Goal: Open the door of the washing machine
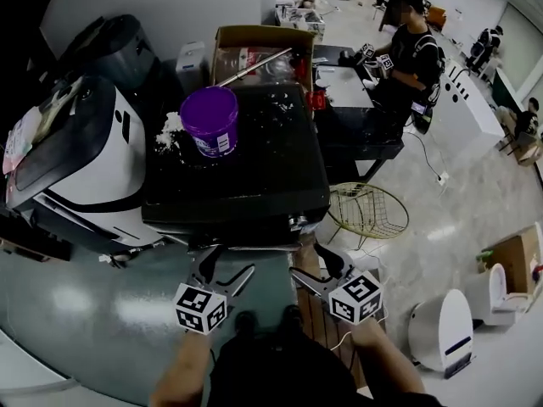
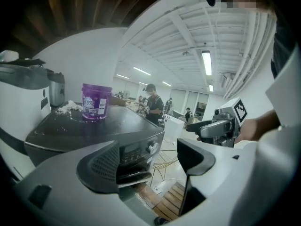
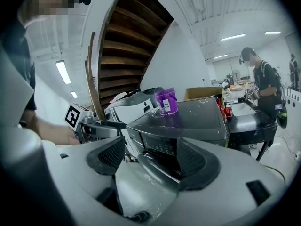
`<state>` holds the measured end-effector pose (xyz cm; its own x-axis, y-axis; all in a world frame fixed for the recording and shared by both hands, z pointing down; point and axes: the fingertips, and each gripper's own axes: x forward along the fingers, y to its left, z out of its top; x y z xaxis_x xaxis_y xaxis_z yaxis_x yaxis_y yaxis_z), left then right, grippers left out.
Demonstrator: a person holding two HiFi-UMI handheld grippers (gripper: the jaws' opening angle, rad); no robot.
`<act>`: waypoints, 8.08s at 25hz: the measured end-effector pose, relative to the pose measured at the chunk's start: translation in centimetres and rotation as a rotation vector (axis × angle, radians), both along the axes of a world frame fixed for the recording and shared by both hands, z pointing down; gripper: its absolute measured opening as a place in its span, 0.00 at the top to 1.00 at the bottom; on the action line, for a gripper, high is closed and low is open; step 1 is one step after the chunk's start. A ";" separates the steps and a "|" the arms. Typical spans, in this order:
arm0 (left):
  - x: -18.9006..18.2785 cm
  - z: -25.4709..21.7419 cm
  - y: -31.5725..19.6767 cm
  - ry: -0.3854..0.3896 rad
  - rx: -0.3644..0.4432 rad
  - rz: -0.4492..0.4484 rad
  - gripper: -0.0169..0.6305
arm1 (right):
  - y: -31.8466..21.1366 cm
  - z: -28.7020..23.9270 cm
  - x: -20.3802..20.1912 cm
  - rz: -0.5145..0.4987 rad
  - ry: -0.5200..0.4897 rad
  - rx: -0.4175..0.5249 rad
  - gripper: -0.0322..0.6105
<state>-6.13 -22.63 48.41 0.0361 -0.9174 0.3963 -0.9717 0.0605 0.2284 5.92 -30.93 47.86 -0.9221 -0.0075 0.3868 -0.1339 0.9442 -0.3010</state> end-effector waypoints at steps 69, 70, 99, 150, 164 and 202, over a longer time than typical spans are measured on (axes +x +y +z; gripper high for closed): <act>-4.6 20.2 0.6 0.021 -0.135 -0.147 0.40 | -5.0 31.2 -6.9 -0.296 0.429 0.286 0.69; -4.6 20.1 0.7 0.024 -0.139 -0.150 0.40 | -5.0 31.5 -6.8 -0.317 0.447 0.303 0.69; -3.5 21.8 4.0 0.100 -0.188 -0.221 0.43 | -5.1 31.9 -6.0 -0.380 0.497 0.395 0.78; 2.1 20.5 11.5 0.186 -0.173 -0.192 0.42 | 9.0 31.7 1.8 -0.290 0.533 0.231 0.79; 3.9 22.8 11.1 0.309 -0.205 -0.248 0.42 | 18.1 30.2 4.2 -0.415 0.514 0.139 0.84; -6.6 26.5 35.3 0.142 -0.549 -0.512 0.66 | 21.5 18.6 -5.5 -0.598 0.371 0.156 0.83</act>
